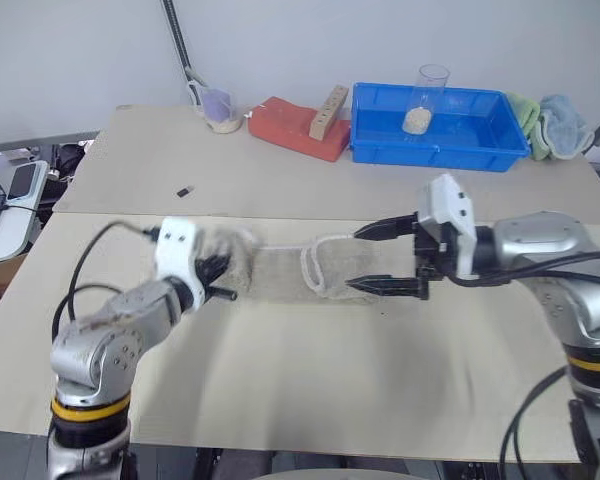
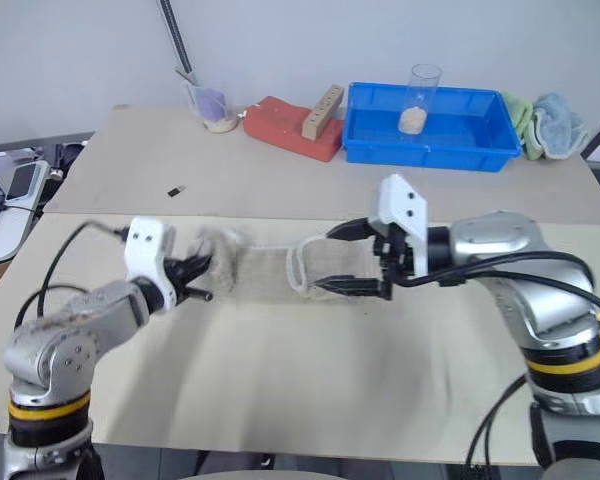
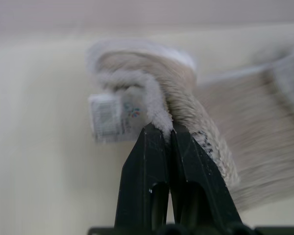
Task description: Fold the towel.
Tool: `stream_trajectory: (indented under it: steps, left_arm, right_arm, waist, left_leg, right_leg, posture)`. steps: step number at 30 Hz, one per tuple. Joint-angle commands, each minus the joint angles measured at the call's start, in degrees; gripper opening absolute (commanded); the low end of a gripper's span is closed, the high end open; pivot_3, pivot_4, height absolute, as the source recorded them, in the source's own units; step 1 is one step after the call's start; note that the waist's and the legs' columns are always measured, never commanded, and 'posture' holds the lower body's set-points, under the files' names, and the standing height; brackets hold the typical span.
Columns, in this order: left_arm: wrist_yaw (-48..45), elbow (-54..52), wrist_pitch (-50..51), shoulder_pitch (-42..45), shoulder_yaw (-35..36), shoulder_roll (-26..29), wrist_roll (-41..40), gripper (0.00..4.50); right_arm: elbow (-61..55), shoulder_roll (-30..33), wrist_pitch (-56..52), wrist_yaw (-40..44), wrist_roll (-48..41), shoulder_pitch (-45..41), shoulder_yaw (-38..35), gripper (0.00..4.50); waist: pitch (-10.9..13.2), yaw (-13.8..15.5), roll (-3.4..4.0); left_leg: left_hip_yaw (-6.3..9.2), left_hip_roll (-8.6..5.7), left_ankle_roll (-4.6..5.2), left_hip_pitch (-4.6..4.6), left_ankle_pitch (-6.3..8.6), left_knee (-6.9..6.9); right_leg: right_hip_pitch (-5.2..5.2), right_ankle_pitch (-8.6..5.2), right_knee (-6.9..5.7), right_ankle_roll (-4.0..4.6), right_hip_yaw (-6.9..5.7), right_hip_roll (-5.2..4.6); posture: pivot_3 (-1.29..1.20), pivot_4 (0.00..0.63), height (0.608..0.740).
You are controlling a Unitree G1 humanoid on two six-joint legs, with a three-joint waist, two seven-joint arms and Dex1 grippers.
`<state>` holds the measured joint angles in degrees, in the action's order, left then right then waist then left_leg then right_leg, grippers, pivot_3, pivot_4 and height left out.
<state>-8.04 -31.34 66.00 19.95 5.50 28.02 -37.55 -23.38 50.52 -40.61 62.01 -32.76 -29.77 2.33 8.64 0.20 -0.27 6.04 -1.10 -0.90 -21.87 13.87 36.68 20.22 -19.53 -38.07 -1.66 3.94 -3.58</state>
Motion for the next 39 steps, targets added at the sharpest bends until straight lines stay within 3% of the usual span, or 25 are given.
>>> stream_trajectory:
  steps: [1, 9, 18, 22, 28, 33, 39]
  left_arm:
    - [-3.7, -0.1, -2.4, 5.5, -6.6, -1.6, 1.0, 0.08]
    - [-6.3, 11.4, -12.2, 13.2, -19.1, -11.4, 9.5, 0.08]
    - [-10.6, 22.2, -23.0, 13.9, -26.2, -18.6, 17.6, 0.08]
    - [-14.1, 21.6, -23.7, 12.8, -25.5, -20.2, 16.7, 1.46]
    - [-18.6, 19.3, -23.1, 12.6, -23.0, -20.6, 14.6, 4.33]
    - [-26.2, 15.5, -24.4, 14.4, -17.7, -13.8, 11.7, 4.45]
    - [-42.4, 11.7, -29.3, 11.6, -7.6, 6.8, 8.9, 4.45]
  right_arm:
    - [-1.3, 5.3, 1.3, 2.3, 0.8, 3.7, -4.7, 4.18]
    - [-5.4, 10.2, -1.1, 1.1, -2.0, 12.3, -11.8, 4.18]
    - [-10.4, 10.2, -4.3, -2.5, -4.9, 17.4, -16.4, 4.18]
    - [-11.2, 9.9, -5.1, -4.1, -6.1, 17.9, -17.0, 4.18]
    - [-10.8, 10.0, -5.0, -4.6, -6.1, 18.8, -17.4, 4.18]
    - [-9.5, 8.9, -5.3, -6.5, -7.0, 16.7, -17.0, 4.18]
    - [-6.7, 1.2, -6.5, -16.5, -3.3, 10.0, -9.7, 4.18]
  waist:
    - [0.0, 0.0, -0.02]
    - [0.1, -0.8, -0.09]
    - [0.2, -0.6, -0.24]
    - [0.2, -0.4, -0.27]
    - [0.2, -0.4, -0.27]
    - [0.2, -0.7, -0.26]
    - [0.1, -1.9, -0.05]
  left_leg:
    - [-0.01, 0.0, 0.0, -0.01, 0.0, -0.02]
    - [-0.13, 0.06, 0.03, -0.09, -0.01, -0.02]
    - [-0.14, 0.01, 0.03, -0.11, -0.02, 0.05]
    - [-0.14, -0.02, 0.03, -0.15, -0.01, 0.08]
    - [-0.15, 0.0, 0.03, -0.12, -0.02, 0.07]
    - [-0.15, 0.02, 0.03, -0.11, -0.02, 0.09]
    - [-0.13, 0.12, 0.03, 0.03, -0.02, -0.02]
  right_leg:
    - [0.0, 0.0, 0.01, 0.0, 0.0, 0.0]
    - [-0.01, 0.0, 0.0, 0.0, 0.02, 0.18]
    - [-0.05, 0.0, 0.01, 0.0, 0.03, 0.14]
    - [-0.05, 0.0, 0.02, -0.01, 0.03, 0.12]
    - [-0.05, 0.0, 0.0, -0.01, 0.04, 0.14]
    - [-0.05, 0.0, 0.0, -0.01, 0.03, 0.16]
    - [-0.02, 0.0, -0.06, -0.01, 0.03, 0.24]
  posture:
    - [0.0, 0.15, 0.74]
    - [0.0, 0.15, 0.74]
    - [0.0, 0.15, 0.74]
    - [0.0, 0.15, 0.74]
    - [0.0, 0.15, 0.74]
    - [0.0, 0.15, 0.74]
    - [0.0, 0.15, 0.74]
